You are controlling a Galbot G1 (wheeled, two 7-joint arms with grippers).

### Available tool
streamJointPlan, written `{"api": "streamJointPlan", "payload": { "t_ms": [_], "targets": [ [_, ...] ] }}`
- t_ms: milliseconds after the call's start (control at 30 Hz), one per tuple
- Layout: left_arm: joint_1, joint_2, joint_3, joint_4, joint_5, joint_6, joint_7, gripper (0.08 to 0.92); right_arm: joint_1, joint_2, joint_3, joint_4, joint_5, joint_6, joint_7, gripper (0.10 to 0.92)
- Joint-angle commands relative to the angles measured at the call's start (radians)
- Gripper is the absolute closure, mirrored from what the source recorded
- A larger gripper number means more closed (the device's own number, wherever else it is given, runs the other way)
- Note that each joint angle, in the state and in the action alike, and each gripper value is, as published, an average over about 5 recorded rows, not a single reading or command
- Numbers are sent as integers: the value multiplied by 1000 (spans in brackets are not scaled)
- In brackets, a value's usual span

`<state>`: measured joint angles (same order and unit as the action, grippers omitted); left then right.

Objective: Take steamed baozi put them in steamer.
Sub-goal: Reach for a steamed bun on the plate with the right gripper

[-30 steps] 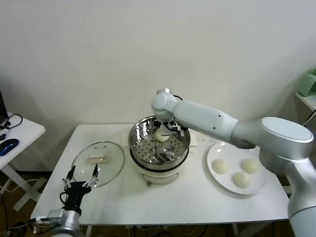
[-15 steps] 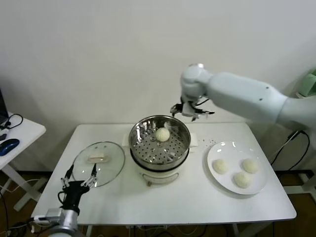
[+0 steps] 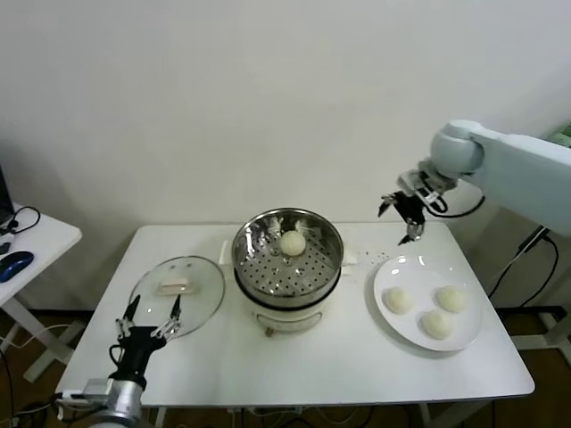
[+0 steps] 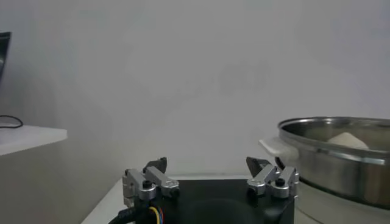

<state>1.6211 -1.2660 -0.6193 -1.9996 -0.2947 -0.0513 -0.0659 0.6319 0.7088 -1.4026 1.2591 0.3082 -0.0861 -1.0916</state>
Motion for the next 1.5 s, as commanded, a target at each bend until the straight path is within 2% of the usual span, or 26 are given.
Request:
{"api": "streamJointPlan", "payload": {
  "t_ms": [33, 233, 467, 1500],
  "targets": [
    [13, 3, 3, -1, 6, -10, 5, 177, -162, -110, 20, -3, 68, -124, 35, 203],
    [24, -4, 0, 0, 17, -9, -3, 177, -311, -61, 121, -54, -51, -111, 62, 203],
    [32, -13, -7, 5, 18, -8, -6, 177, -393, -3, 163, -101, -120, -90, 63, 203],
    [26, -15, -19, 29, 7, 1, 0, 177, -501, 125, 277, -269, -182, -50, 76, 207]
  ]
}}
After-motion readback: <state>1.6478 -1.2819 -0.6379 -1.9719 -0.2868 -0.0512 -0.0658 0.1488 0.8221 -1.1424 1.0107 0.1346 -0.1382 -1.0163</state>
